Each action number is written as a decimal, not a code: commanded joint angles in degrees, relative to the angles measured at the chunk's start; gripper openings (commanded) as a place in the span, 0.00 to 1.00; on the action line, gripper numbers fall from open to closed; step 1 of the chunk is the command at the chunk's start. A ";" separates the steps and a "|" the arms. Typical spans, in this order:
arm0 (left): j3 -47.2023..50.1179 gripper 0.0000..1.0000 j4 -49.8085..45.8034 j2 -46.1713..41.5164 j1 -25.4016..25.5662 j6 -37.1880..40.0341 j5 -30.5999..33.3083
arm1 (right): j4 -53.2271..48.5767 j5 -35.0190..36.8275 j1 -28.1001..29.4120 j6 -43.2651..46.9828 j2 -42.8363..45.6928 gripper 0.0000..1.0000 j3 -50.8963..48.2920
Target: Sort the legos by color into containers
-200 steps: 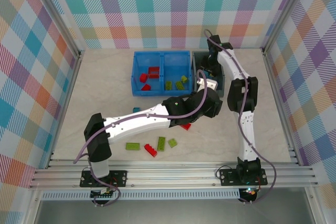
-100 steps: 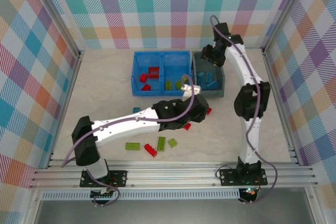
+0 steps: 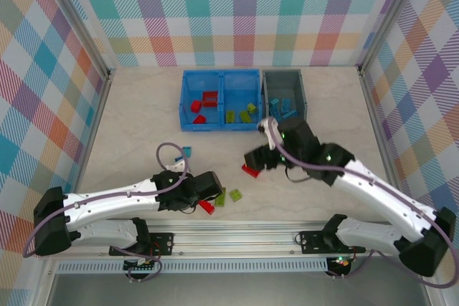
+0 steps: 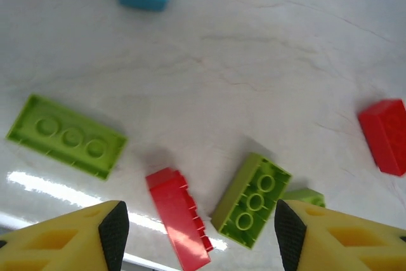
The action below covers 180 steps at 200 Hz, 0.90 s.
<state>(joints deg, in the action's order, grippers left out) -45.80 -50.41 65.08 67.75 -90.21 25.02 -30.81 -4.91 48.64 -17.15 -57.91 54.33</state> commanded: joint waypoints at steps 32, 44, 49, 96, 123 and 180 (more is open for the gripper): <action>6.42 0.61 8.62 1.41 -3.79 -12.97 -6.35 | 3.43 2.08 14.85 -1.36 7.16 0.69 -6.93; 7.50 0.61 10.90 2.45 -4.67 -13.27 -7.66 | 2.97 3.55 16.78 -1.92 7.06 0.69 -7.27; 7.80 0.61 12.06 2.73 -4.92 -13.09 -8.07 | 2.86 4.24 17.42 -2.27 7.02 0.69 -7.30; 7.93 0.60 16.06 8.01 -5.34 -13.14 -12.55 | 3.17 6.75 18.33 -3.51 6.45 0.69 -7.66; 8.27 0.58 17.43 11.07 -5.34 -13.71 -14.26 | 3.56 7.57 18.33 -3.86 6.07 0.69 -7.41; 9.77 0.39 20.48 13.16 -5.46 -13.72 -14.07 | 3.15 9.19 18.33 -5.25 6.66 0.68 -7.79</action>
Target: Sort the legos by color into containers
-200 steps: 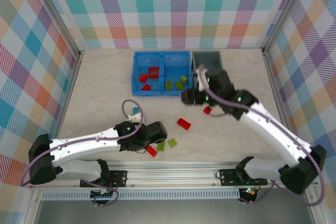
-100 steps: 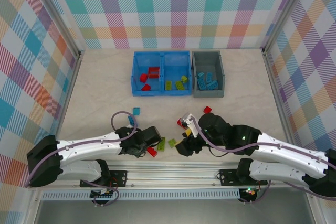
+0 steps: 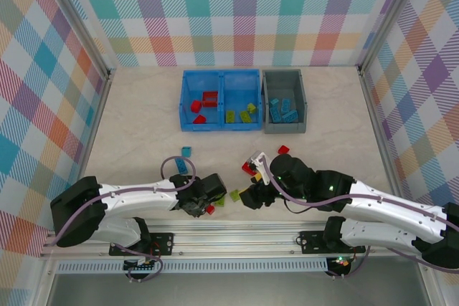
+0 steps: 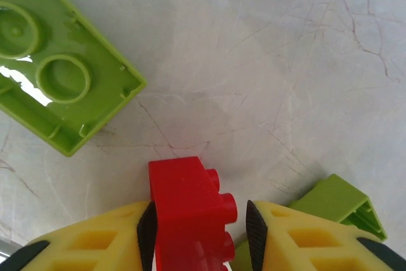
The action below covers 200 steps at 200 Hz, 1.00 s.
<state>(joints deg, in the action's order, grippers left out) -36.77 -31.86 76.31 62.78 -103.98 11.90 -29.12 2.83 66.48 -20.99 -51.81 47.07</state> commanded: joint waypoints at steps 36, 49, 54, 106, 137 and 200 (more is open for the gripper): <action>-0.30 0.27 1.49 2.27 -0.47 0.96 0.84 | 1.28 2.44 0.49 -1.98 1.08 0.67 -0.51; -3.37 0.22 -2.88 0.57 -0.71 3.15 4.17 | 1.75 2.65 0.50 -2.35 1.43 0.66 -0.49; -4.91 0.21 -5.38 -0.19 -0.96 4.45 5.66 | 1.84 2.75 0.49 -2.51 1.55 0.66 -0.39; -23.67 0.19 -16.62 -3.21 -19.32 38.25 5.80 | 4.83 11.96 0.34 -4.02 -0.52 0.65 6.43; -40.05 0.19 -17.66 7.08 -30.18 59.86 2.68 | 14.53 17.95 -0.35 -3.34 -5.06 0.67 8.77; -66.49 0.18 -17.57 35.88 -39.60 76.04 -3.24 | 20.68 18.47 -2.65 -2.90 -17.78 0.68 17.09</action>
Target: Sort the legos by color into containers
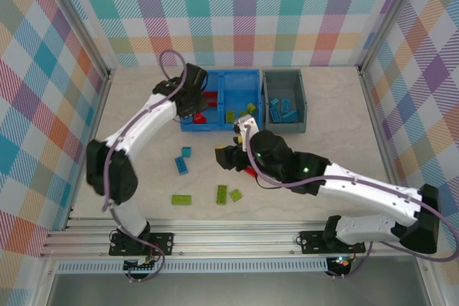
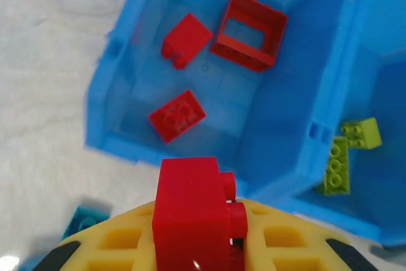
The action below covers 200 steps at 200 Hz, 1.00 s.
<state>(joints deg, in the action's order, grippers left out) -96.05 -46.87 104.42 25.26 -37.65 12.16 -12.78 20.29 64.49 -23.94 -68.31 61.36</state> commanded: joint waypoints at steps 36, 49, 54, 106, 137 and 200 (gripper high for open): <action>-13.87 0.17 -1.02 17.42 -3.66 8.71 -7.62 | 3.98 -0.32 -1.59 -2.03 -0.52 0.68 0.61; -14.38 0.17 -0.21 19.19 -3.91 7.57 -8.56 | 3.82 -0.42 -1.73 -3.02 0.45 0.68 -0.85; -14.45 0.17 -0.01 19.71 -4.03 7.07 -8.87 | 3.88 -0.42 -1.87 -3.47 0.83 0.68 -1.61; -13.21 0.23 3.71 21.87 -5.37 3.28 -11.89 | 2.90 -1.03 -2.24 -6.17 2.75 0.68 -4.69; -12.71 0.42 3.03 20.29 -5.39 2.89 -11.38 | 2.54 -1.57 -2.30 -7.36 2.79 0.68 -5.76; -9.07 0.58 1.52 8.77 -5.31 2.89 -9.11 | -2.40 -0.74 -2.33 -7.96 2.70 0.68 -6.51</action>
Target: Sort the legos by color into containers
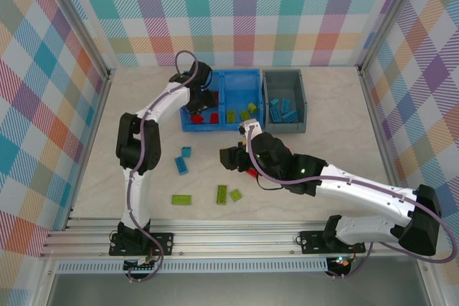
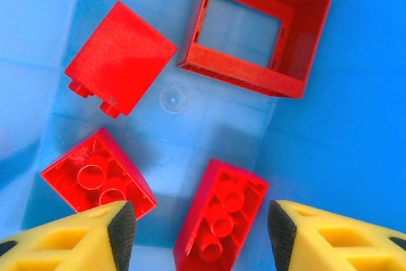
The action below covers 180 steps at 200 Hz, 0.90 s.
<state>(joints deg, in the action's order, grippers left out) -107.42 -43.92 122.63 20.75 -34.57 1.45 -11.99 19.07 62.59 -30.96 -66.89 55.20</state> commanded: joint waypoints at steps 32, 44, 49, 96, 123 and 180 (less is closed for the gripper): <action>11.01 0.59 -1.76 -22.67 0.43 0.72 1.87 | -9.13 -0.08 -0.34 -2.20 -0.15 0.67 0.43; 15.20 0.59 -3.18 -28.27 1.61 2.11 1.14 | -11.99 -0.87 -0.07 -3.97 -2.15 0.66 1.62; 17.11 0.59 -3.79 -30.68 2.16 2.80 0.93 | -12.52 -1.34 0.23 -4.59 -2.92 0.66 1.90; 38.73 0.60 -6.37 -56.74 8.18 5.33 -7.25 | -16.81 -0.73 2.30 -12.67 -9.34 0.65 4.12; 50.26 0.63 -6.64 -71.72 10.08 2.23 -11.44 | -22.23 -1.52 3.43 -17.91 -17.71 0.65 10.02; 59.93 0.66 -11.92 -88.92 11.24 -0.20 -10.33 | -21.70 -3.88 3.95 -20.38 -29.08 0.68 15.49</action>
<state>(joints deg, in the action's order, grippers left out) -48.99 -52.58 36.56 31.48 -33.41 -10.31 -33.30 17.32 66.24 -50.68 -94.00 67.88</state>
